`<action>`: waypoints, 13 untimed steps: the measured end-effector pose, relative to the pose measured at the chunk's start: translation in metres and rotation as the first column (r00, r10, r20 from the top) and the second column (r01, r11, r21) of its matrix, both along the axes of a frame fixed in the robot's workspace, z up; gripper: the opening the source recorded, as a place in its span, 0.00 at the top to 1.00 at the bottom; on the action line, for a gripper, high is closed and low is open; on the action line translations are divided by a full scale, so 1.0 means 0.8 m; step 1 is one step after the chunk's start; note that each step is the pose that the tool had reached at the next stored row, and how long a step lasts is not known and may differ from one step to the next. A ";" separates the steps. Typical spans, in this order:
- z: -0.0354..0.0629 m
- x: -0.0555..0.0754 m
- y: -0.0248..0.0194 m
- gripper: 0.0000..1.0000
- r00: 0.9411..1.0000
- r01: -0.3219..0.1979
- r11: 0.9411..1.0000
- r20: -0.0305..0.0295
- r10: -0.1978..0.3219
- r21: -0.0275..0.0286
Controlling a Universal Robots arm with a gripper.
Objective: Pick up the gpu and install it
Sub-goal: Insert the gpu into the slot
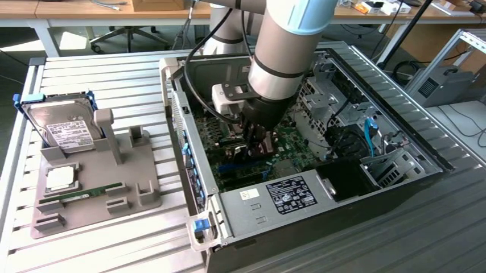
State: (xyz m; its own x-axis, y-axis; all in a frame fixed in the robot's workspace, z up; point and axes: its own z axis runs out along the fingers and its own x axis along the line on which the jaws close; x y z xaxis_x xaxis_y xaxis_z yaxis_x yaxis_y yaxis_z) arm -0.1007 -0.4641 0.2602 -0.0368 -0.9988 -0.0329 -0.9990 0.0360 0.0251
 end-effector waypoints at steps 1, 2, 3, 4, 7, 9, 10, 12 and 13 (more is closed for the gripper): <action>0.000 0.000 0.0000 0.73 1.000 0.000 1.000 0.000 0.000 0.000; 0.000 0.000 0.0000 0.73 1.000 0.000 1.000 0.000 0.000 0.000; 0.001 0.000 0.0000 0.73 1.000 0.000 1.000 0.000 0.000 0.000; 0.001 0.000 0.0000 0.73 1.000 0.000 1.000 0.000 0.000 0.000; 0.001 0.000 0.0000 0.73 1.000 0.000 1.000 0.000 0.000 0.000; 0.002 0.000 -0.0001 0.73 1.000 0.000 1.000 0.000 0.000 0.000; 0.003 0.000 0.0000 0.73 1.000 0.000 1.000 0.000 0.000 0.000; 0.003 0.000 0.0001 0.73 1.000 0.003 1.000 0.000 -0.003 0.001; 0.003 0.000 0.0000 0.73 1.000 0.005 1.000 0.000 -0.005 0.001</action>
